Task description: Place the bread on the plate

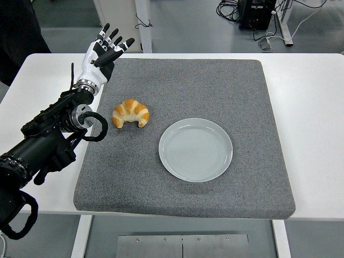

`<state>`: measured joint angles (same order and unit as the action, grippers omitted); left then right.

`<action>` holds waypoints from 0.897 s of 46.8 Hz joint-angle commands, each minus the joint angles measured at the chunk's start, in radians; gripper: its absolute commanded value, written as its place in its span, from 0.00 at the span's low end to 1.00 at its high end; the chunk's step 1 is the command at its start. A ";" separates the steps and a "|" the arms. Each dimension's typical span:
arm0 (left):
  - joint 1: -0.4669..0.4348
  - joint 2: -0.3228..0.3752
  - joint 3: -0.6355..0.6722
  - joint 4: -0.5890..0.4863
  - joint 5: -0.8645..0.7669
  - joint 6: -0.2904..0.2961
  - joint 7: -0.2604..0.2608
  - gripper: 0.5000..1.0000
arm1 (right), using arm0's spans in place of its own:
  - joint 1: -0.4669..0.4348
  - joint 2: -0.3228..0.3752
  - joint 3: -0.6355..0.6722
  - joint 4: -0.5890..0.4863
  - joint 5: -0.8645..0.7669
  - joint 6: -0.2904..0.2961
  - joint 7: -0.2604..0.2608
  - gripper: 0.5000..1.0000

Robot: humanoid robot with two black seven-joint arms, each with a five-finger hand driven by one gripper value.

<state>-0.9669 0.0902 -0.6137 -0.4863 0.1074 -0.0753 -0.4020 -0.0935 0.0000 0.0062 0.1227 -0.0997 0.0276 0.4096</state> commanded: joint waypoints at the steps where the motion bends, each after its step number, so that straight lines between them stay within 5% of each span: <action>1: -0.007 0.025 0.032 -0.005 0.002 0.002 0.000 0.94 | 0.000 0.000 0.000 0.000 0.000 0.000 0.000 1.00; 21: -0.122 0.174 0.321 -0.049 0.040 0.006 0.000 0.94 | -0.002 0.000 0.000 0.000 0.000 0.000 0.000 1.00; 42: -0.153 0.252 0.405 -0.141 0.420 0.039 0.000 0.94 | 0.000 0.000 0.000 0.000 0.000 0.000 0.000 1.00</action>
<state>-1.1194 0.3345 -0.2190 -0.6221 0.4873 -0.0383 -0.4019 -0.0934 0.0000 0.0061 0.1227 -0.0997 0.0275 0.4096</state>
